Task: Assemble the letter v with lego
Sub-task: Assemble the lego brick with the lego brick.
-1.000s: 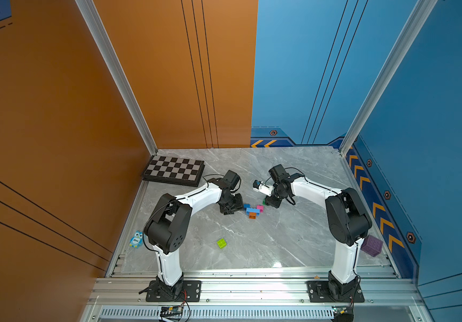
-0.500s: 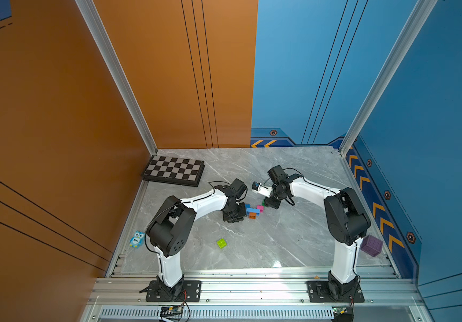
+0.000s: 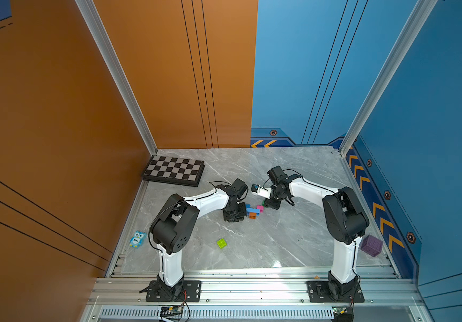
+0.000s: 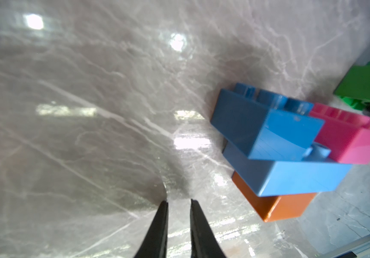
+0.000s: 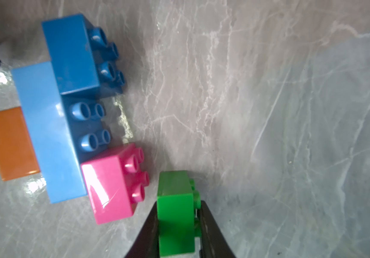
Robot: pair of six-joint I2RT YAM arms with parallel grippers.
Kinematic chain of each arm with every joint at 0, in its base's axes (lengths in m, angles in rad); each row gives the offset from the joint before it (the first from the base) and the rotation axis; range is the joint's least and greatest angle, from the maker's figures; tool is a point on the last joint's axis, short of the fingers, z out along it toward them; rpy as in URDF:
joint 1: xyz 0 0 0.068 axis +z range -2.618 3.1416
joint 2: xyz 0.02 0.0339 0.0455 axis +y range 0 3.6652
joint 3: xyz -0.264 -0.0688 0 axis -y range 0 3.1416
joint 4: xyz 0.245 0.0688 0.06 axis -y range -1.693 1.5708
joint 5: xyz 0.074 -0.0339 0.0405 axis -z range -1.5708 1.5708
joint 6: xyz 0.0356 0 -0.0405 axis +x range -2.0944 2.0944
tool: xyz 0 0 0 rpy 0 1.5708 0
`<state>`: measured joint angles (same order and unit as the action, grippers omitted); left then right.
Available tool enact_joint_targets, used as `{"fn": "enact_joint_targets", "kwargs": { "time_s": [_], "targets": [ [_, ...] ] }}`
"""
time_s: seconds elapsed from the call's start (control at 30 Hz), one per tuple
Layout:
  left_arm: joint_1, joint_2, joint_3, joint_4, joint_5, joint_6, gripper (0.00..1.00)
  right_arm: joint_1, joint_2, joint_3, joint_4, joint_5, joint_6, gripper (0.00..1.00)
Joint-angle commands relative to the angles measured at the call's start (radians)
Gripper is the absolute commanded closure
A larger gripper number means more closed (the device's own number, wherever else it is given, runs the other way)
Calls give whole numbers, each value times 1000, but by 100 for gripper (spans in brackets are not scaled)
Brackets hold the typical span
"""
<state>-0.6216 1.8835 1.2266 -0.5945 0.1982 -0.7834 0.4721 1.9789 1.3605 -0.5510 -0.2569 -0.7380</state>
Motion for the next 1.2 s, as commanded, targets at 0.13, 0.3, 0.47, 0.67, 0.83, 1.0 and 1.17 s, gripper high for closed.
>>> {"fn": "enact_joint_targets", "kwargs": {
  "time_s": [0.13, 0.3, 0.47, 0.67, 0.83, 1.0, 1.17],
  "targets": [
    [14, 8, 19, -14, -6, 4, 79, 8, 52, 38, -77, -24, -46, 72],
    [16, 10, 19, -13, -2, 4, 79, 8, 52, 43, -94, -23, -69, 69],
    [16, 12, 19, -13, 1, 5, 79, 7, 46, 55, -113, -12, -93, 56],
    [16, 10, 14, -13, -2, 3, 79, 0, 40, 84, -161, -26, -118, 37],
    [11, 14, 20, -13, -2, -7, 79, 7, 33, 71, -160, -62, -107, 28],
    [10, 18, 17, 29, 38, -19, 86, 23, 38, 60, -110, -32, -74, 29],
    [8, 23, 2, 76, 67, -41, 87, 30, 44, 60, -92, -26, -61, 32]
  ]
}}
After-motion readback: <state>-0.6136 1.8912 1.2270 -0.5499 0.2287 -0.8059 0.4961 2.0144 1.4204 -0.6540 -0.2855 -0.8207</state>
